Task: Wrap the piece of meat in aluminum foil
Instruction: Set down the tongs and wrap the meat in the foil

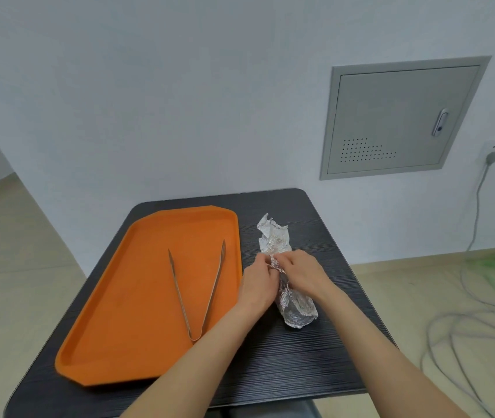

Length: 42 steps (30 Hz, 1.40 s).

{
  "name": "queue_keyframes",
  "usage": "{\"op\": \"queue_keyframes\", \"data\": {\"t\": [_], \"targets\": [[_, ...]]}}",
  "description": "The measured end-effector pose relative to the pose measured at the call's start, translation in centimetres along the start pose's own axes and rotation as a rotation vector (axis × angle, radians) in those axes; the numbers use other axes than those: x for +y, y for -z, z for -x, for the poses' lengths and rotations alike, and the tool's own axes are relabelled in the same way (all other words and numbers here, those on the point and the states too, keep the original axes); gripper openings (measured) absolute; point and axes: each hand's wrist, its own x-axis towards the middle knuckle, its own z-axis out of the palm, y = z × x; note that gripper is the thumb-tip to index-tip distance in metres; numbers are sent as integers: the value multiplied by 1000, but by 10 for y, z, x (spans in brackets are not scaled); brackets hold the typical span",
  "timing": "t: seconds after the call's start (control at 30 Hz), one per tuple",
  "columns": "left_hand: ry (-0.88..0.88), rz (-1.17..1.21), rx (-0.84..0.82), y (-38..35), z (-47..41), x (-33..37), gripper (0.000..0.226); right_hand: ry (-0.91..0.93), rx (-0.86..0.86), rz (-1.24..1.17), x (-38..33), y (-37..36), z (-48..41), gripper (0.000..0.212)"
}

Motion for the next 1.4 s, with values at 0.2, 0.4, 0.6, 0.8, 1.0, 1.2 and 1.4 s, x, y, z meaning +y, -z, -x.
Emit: {"op": "queue_keyframes", "data": {"t": [0.2,0.4,0.6,0.8,1.0,1.2,1.4], "targets": [[66,93,26,6,-4,-2,17,-8,-27,94,3,-6,4,41],[99,90,71,16,-33,0,47,-12,-7,168,5,-10,8,43],[314,225,-97,17,-70,9,83,4,11,171,9,-11,6,43],[426,430,-194,11,-100,2,92,7,14,160,15,-14,4,44],[382,511,-237,9,-116,-12,85,14,17,169,18,-18,3,43],[262,429,-165,12,-97,1,40,12,12,175,18,-19,2,43],[-103,154,-99,14,-77,1,15,23,23,165,17,-18,4,40]]}}
